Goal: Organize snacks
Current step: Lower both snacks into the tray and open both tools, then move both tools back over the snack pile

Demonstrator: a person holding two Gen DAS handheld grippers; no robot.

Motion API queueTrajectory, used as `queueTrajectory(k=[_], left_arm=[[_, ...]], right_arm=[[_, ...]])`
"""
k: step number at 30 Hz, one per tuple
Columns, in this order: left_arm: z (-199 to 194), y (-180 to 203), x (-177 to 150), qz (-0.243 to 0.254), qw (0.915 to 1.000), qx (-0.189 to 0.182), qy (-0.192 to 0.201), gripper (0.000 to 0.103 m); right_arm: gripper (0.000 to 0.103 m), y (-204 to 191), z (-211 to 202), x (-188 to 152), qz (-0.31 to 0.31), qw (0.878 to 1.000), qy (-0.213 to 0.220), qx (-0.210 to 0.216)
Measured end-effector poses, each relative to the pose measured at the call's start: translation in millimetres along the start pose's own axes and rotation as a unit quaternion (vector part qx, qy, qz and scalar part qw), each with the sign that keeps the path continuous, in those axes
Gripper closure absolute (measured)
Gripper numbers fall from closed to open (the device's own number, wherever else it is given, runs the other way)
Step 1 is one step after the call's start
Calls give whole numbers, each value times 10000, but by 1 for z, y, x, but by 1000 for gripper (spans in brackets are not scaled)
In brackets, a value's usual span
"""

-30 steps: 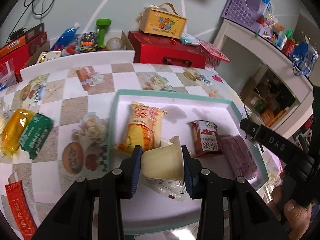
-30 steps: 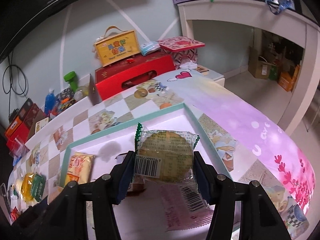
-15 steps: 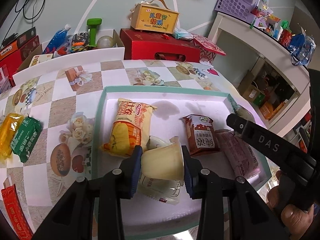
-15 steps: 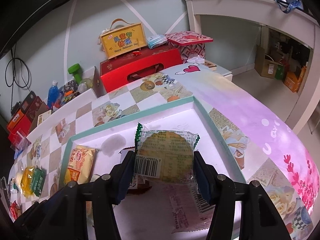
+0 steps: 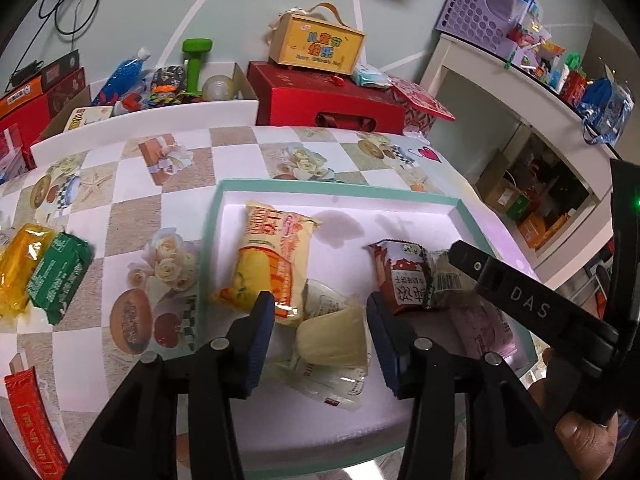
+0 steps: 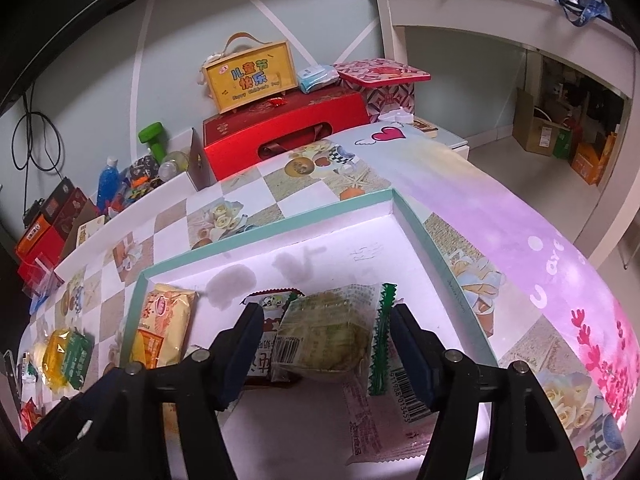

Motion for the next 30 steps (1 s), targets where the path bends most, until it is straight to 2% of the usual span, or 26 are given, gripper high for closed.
queueTrajectory(k=[1,3,5,6,7,14,16,17,18,30], left_arm=[[-2,-3,1,-42,10000,15,7,52],[-5,-8,2,-133,9999,76,21,37],[-7,-17,4,-257,9993,256,17,25],[-7,-22,5,-300,9988,386,21,19],[-6,-27,5,-341,9981,516,36,17],[3,-55,1,-533,9898,1317,-54,12],[5,-60,-1,-533,9875,1484,-12,8],[5,-61,-1,-545,9864,1552,0,0],[6,-62,-2,-548,9853,1617,-11,0],[6,-63,-4,-541,9847,1654,1,0]], right_arm=[[34,-1,-1,0,-22,10000,9,-6],[31,-3,-3,1,-63,10000,9,-14],[9,-5,-1,1,-119,9999,-38,-17],[4,-6,0,0,-146,9999,-62,-26],[0,-7,2,-1,-170,9998,-91,-34],[0,-12,9,-4,-276,9993,-241,-43],[0,-14,10,-5,-318,9991,-266,-38],[0,-15,10,-6,-341,9990,-274,-34],[0,-16,10,-6,-368,9989,-277,-32],[0,-20,13,-8,-471,9983,-338,-68]])
Point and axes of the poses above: each gripper's, at about its wrist camera, not at the fingertips, and z roughly the way its jaws point, y to its right, x to its top, the point moved 2 cm from there along z, roughly the way its jaws point, and after that the axes turned 8 degrees about x, right-handed, at the moved point
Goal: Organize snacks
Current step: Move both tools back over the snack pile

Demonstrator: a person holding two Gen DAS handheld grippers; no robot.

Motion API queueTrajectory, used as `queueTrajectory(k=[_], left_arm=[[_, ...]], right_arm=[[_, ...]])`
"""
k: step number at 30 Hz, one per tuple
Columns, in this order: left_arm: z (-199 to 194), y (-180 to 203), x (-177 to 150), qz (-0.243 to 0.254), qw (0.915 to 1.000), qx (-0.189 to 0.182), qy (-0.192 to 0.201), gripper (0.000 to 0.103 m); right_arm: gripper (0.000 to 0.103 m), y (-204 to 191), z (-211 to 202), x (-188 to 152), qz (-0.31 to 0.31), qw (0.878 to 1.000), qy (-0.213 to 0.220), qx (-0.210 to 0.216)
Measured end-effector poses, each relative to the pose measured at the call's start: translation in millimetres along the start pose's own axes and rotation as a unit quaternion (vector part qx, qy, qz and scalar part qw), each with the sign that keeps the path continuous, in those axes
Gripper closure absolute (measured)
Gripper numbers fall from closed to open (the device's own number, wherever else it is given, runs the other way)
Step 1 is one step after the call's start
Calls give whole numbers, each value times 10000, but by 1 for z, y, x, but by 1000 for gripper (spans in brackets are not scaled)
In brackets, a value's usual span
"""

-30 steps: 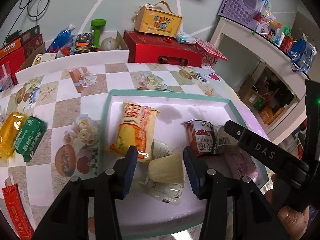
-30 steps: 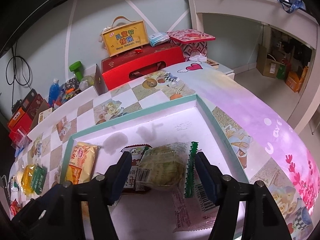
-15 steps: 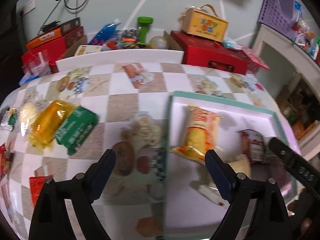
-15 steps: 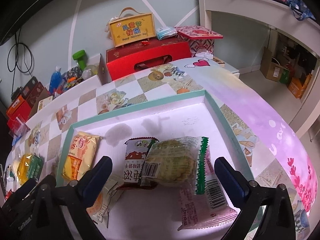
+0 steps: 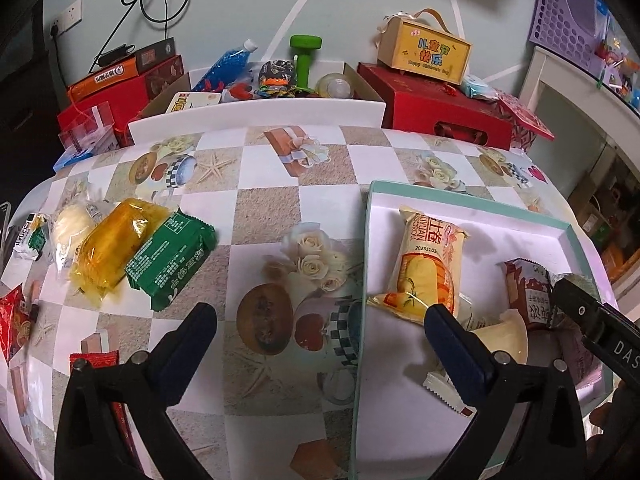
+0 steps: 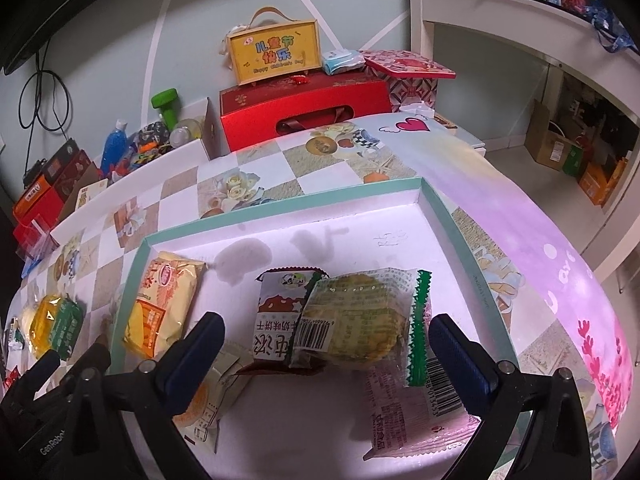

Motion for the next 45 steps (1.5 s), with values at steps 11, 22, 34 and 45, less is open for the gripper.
queueTrajectory(k=[11,22,34,45], left_arm=[[-5,-5,2,-112,9998,-147,69,0],[-18,-32,9,-409,9976,-441,335,0],[-31,-75,15,-423,9972,-453,421,0],[-39,-138,17,-621,9974,-31,371,0]], right_arm=[[0,-6,2,-1,-23,10000,-68,-62],[0,-24,-13,3,159,9991,390,-65],[0,-69,-17,1,206,9980,425,426],[0,-119,-30,-4,-22,9954,713,646]])
Point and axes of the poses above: each gripper's, at about its wrist camera, not at the fingertips, and z roughly the way its jaws point, y to its right, x to its top, the point moved 2 cm from there along z, roughly the way its jaws point, and after that the axes turned 8 degrees about x, right-handed, at the moved point
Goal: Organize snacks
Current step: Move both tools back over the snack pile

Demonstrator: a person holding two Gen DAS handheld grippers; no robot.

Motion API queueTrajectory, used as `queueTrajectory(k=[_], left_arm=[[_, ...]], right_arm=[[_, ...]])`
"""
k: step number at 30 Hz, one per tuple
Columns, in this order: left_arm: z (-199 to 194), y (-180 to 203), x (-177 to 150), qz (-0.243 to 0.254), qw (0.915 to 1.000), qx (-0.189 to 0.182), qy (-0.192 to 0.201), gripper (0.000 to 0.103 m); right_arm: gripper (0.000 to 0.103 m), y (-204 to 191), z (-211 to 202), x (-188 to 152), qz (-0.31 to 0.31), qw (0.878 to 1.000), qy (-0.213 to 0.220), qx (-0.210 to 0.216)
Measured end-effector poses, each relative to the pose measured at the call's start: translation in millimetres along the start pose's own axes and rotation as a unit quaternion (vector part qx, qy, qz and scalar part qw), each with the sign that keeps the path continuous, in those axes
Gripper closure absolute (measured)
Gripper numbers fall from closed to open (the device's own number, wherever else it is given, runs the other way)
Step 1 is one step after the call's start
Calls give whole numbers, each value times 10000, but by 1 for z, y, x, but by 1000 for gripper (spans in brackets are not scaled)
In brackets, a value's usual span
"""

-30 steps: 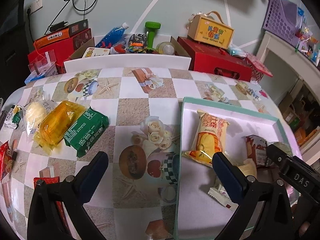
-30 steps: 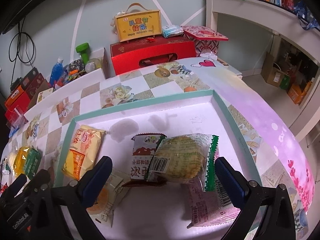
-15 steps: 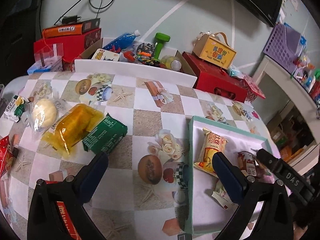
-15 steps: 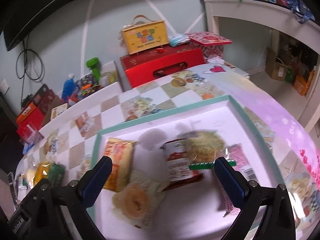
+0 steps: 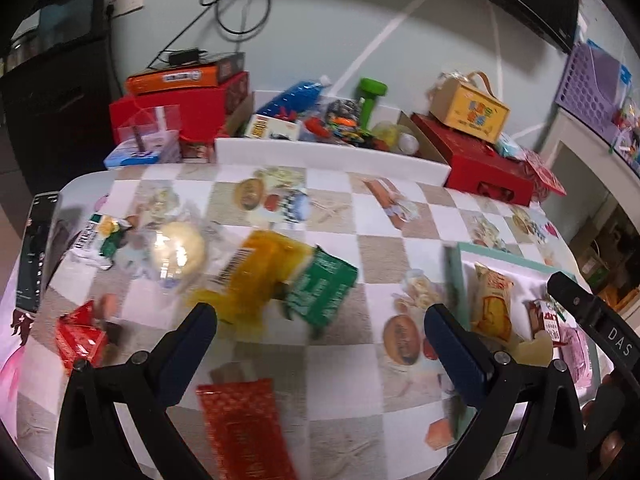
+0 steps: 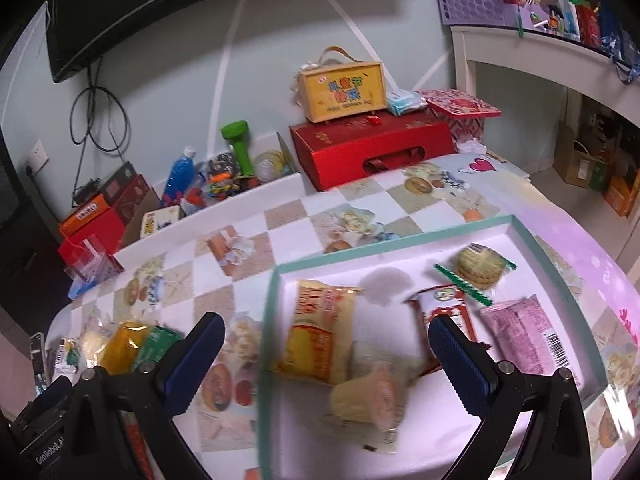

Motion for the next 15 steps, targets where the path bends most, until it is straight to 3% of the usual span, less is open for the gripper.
queueTrajectory(k=[6,12,15], left_arm=[[-8,-25,2,-4,10000,54,50,0],[-17,-47,4,-189,9997,-127,73,0],[-20,-62,5,-224,9997,20,73,0]], right_arm=[[0,-28,7,-9,-155,9995,-159,219],[0,-51,11,-19,-275,9983,-273,428],[0,-62,14,-24,-295,9974,-347,551]])
Point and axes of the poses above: each gripper's, at about its wrist camera, not at the fingertips, and z roughly the way its jaws point, y to its right, x to its top, the point moved 2 cm from there along z, roughly the way its jaws point, and after that the axes turned 8 degrees about x, right-handed, at the moved point
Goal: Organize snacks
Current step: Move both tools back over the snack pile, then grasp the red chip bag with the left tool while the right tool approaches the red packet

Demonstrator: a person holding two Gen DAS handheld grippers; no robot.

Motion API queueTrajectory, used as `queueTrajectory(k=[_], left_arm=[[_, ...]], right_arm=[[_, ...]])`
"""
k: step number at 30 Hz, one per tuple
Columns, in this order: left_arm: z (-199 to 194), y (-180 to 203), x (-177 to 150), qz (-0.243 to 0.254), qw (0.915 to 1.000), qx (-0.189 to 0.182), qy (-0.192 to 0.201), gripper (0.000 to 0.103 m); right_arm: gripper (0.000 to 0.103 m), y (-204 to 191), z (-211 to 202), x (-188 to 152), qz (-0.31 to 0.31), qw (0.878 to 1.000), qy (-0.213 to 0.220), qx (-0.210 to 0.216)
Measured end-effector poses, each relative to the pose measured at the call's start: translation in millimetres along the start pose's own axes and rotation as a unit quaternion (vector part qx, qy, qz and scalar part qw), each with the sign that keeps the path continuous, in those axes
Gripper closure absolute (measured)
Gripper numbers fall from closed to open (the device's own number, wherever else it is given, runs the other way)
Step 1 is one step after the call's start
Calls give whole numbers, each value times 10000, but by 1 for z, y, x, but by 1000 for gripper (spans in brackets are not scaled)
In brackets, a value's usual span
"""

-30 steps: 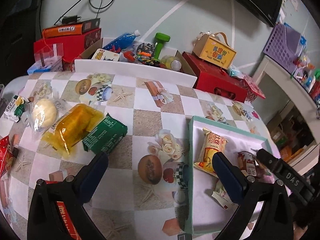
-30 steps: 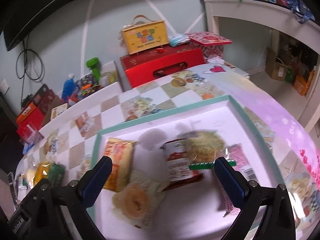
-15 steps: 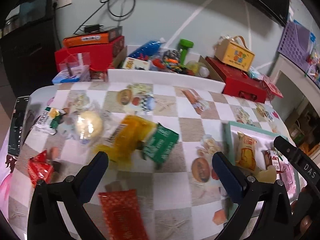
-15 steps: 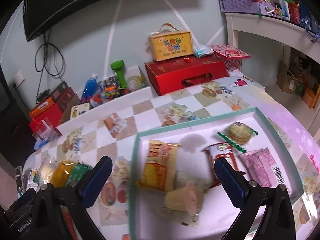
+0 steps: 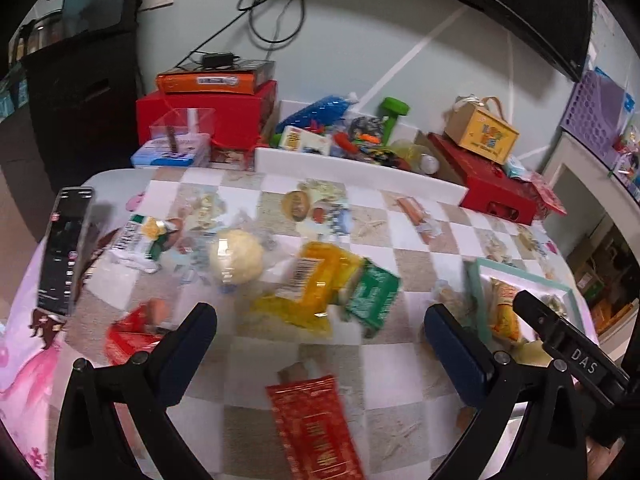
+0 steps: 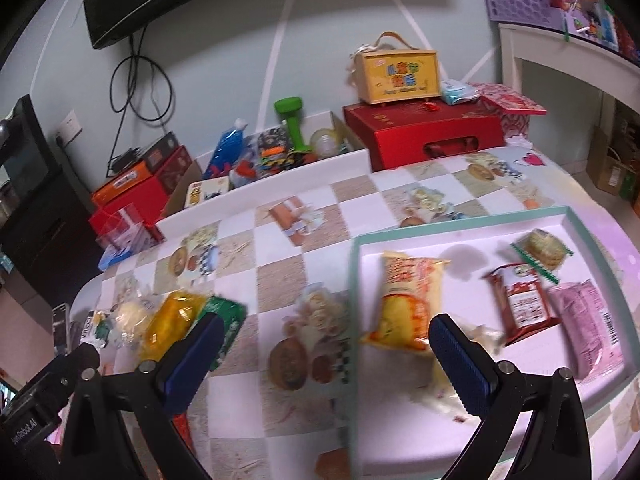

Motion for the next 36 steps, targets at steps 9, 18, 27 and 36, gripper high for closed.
queueTrajectory(k=[9,18,27,36], left_arm=[[3,-70,-2,-789,9950,592,-174,0],[30,-126,-19,-1398,9834,982,-607,0],[56,-138,-33,-1569,9794,891,-902,15],[66,-121,-34,-1145,9847,809,-1030,45]], right_arm=[[0,-49,15,-20,-451,9974,-379,421],[0,-90,43,-56,-999,9874,-1111,521],[0,-119,61,-89,-1482,9730,-1663,596],[0,-139,69,-117,-1999,9560,-2062,596]])
Point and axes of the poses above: each gripper's, at about its wrist camera, not at the fingertips, and z roughly the way its jaws point, y to its right, x to its top, the point moved 2 cm from there along z, roughly the way its jaws point, and after that the axes turned 8 degrees about x, right-handed, at the moved point
